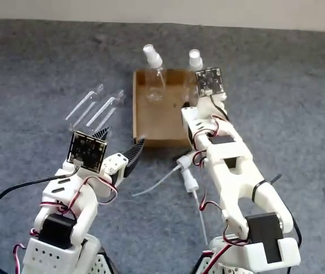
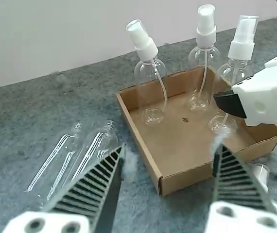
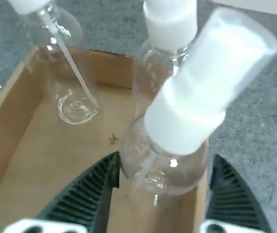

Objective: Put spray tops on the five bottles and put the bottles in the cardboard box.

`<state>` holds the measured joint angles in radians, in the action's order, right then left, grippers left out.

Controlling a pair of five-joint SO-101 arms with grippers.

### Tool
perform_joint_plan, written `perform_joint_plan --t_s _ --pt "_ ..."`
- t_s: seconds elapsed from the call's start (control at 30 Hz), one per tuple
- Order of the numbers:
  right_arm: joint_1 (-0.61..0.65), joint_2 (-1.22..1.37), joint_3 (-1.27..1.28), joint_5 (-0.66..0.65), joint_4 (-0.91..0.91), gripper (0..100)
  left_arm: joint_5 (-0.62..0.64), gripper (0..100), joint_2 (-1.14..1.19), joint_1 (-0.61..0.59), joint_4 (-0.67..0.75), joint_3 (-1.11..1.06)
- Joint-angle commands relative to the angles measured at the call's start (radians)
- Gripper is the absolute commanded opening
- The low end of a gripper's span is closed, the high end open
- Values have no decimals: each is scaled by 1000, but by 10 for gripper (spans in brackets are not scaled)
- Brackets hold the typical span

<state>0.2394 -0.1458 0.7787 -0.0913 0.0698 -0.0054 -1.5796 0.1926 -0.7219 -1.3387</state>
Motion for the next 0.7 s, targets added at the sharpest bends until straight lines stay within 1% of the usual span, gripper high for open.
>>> perform_joint_plan --t_s 0.0,0.1,0.67 --pt "4 -22 -48 -12 38 295 -3 230 1 -10 28 5" --pt "4 -22 -93 -12 101 317 -3 230 1 -10 28 5" --pt "16 -24 -344 -6 338 317 -3 230 1 -10 28 5"
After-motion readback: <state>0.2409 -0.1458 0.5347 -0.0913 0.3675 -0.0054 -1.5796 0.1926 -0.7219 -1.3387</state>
